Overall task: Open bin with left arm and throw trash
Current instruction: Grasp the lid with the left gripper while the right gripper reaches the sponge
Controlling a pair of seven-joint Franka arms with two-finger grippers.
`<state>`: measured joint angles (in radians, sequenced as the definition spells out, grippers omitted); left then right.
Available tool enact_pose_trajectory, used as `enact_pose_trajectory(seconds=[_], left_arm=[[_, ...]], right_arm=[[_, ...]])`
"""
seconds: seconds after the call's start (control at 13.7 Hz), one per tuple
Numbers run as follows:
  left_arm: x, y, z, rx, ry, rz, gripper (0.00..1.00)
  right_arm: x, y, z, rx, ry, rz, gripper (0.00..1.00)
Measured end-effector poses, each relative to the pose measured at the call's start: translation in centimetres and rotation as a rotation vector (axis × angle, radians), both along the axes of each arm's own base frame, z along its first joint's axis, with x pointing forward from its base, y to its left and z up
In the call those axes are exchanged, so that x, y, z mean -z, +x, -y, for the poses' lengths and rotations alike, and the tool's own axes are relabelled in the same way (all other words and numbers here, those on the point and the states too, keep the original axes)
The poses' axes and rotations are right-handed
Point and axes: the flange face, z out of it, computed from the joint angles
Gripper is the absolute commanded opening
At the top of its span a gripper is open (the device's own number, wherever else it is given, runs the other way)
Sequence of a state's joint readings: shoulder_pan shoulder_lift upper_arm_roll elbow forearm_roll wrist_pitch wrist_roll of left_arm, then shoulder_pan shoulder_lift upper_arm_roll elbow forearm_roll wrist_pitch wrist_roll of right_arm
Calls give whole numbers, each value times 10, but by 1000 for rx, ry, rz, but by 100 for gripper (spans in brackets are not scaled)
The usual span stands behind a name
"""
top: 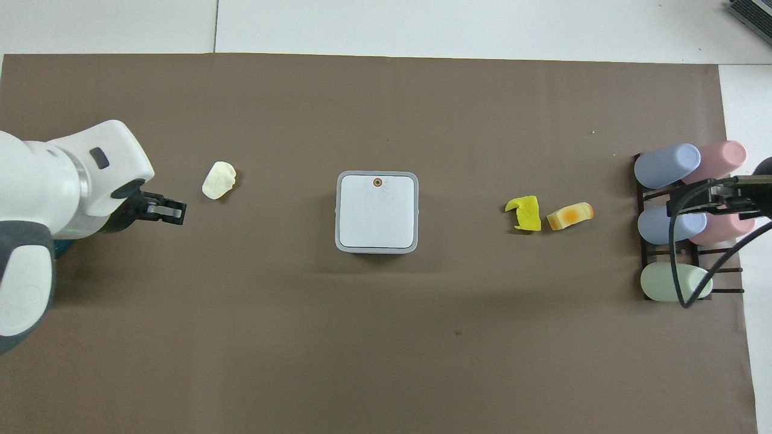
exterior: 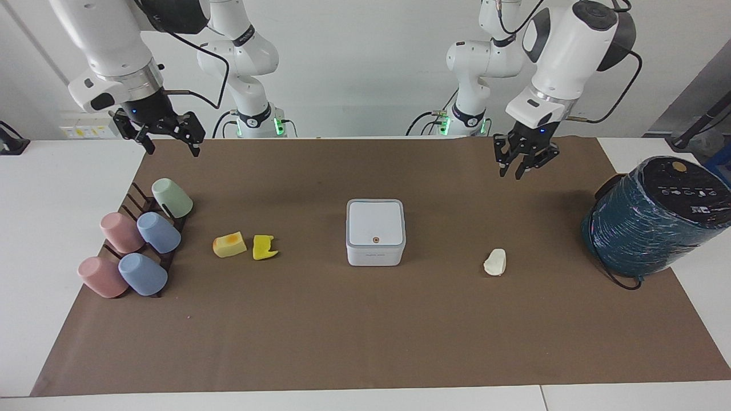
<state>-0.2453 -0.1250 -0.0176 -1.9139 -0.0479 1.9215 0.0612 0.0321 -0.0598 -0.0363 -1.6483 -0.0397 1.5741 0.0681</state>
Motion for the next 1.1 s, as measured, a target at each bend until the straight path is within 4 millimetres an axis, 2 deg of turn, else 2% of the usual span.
enact_pose_trajectory(seconds=[0.22, 0.44, 0.59, 0.73, 0.88, 1.1], left_arm=[[17, -3, 48, 65, -14, 38, 0], [47, 0, 106, 55, -47, 70, 0], [74, 4, 147, 26, -83, 101, 0], [91, 10, 175, 24, -121, 149, 0], [94, 12, 190, 35, -148, 188, 0], [102, 8, 211, 55, -172, 218, 0]], right_arm=[[0, 0, 0, 0, 0, 0, 100], [6, 9, -4, -7, 8, 65, 100], [35, 15, -13, -26, 15, 114, 100], [71, 19, -22, -44, 17, 134, 100], [109, 27, -32, -62, 19, 137, 100], [169, 45, -59, -89, 22, 124, 100]])
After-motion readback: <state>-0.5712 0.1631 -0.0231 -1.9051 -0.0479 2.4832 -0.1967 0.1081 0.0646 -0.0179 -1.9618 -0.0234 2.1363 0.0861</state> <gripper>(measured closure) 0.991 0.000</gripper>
